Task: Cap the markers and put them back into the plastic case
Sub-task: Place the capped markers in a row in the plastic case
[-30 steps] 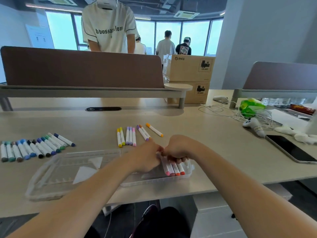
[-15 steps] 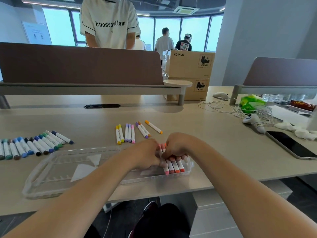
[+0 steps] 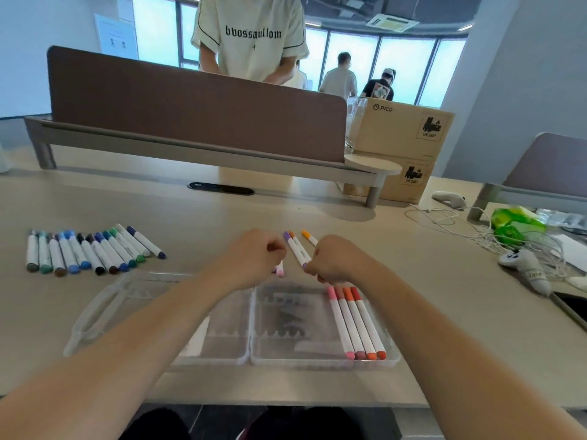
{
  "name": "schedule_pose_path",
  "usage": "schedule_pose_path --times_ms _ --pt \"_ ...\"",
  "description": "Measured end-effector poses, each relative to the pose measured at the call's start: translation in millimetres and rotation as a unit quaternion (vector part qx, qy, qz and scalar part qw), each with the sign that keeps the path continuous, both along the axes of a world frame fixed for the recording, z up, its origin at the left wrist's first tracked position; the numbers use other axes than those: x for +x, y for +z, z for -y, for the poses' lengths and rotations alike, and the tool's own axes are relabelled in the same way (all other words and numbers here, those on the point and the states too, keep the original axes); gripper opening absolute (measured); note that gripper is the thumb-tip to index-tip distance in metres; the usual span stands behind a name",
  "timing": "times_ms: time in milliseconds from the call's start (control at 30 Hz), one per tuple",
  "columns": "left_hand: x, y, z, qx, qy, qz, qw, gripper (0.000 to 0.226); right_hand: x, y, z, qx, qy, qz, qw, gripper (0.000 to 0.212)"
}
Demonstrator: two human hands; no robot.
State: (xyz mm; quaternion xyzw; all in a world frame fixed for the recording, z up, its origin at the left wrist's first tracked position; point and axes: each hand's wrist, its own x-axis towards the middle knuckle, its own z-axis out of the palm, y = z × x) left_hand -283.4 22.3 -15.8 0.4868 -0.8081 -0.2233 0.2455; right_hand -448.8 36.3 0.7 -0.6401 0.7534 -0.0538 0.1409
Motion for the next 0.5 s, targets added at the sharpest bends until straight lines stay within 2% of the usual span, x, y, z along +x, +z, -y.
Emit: schedule_pose_path --times_ms 100,200,300,500 --pt "15 7 18 -0.003 0.033 -0.025 0.999 0.025 22 0 27 -0.022 0.013 -0.019 0.999 0.027" --pt "24 14 32 0.011 0.042 -0.038 0.998 0.029 37 -1 48 -0.004 0.011 -0.055 0.998 0.028" --pt "29 16 43 0.016 0.051 -0.057 0.997 0.029 48 -3 63 0.038 0.022 -0.077 0.996 0.025" --pt "31 8 52 0.024 0.050 -0.054 0.997 0.030 56 -7 78 0.158 0.031 -0.074 0.984 0.035"
